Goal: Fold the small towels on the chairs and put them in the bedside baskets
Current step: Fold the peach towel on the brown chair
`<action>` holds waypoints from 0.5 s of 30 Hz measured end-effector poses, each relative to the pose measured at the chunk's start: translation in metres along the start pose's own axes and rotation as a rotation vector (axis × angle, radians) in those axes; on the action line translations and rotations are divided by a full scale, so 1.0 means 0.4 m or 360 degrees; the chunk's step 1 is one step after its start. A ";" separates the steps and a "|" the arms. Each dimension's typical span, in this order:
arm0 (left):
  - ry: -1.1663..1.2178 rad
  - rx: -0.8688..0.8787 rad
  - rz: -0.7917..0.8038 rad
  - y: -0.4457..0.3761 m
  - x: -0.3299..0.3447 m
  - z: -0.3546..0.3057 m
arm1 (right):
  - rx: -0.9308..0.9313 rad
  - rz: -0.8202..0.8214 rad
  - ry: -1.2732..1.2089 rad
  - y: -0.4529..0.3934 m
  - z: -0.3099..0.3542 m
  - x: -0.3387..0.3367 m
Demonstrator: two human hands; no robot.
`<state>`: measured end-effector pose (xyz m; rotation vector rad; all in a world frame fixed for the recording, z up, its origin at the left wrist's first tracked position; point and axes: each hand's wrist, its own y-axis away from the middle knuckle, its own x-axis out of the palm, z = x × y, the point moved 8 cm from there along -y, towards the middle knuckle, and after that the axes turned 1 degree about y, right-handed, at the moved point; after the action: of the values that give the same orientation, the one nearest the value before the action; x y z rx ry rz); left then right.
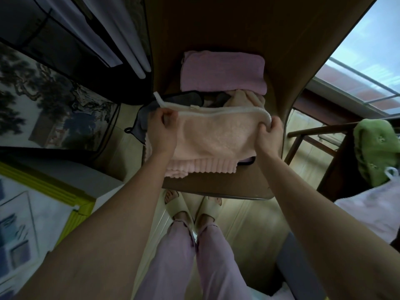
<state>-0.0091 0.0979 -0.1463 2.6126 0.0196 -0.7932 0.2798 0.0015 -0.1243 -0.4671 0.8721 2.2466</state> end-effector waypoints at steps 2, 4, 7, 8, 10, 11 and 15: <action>-0.0427 0.0183 0.0104 -0.003 0.027 -0.011 | -0.0006 0.0009 -0.0030 -0.003 -0.003 0.005; -0.0639 0.0271 0.0097 -0.003 0.036 -0.024 | -0.0023 0.0027 -0.0047 -0.007 -0.005 0.010; -0.0506 0.0306 -0.0082 -0.004 0.007 -0.064 | -0.0077 -0.0011 0.0008 -0.010 0.002 0.008; -0.0411 0.0311 -0.0145 -0.005 -0.002 -0.074 | -0.0099 -0.0037 0.0042 -0.012 0.006 0.007; -0.0299 0.0336 -0.0256 -0.004 -0.016 -0.093 | -0.0146 -0.0090 0.0112 -0.016 0.012 0.006; -0.0308 0.0339 -0.0285 -0.004 -0.017 -0.099 | -0.0171 -0.0105 0.0141 -0.018 0.014 0.007; -0.0527 0.0239 -0.0240 -0.027 0.004 -0.098 | -0.0234 -0.0110 0.0199 -0.024 0.019 0.005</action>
<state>0.0115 0.1229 -0.1217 2.6051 0.0655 -1.3191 0.2843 0.0130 -0.1243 -0.7015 0.7435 2.2462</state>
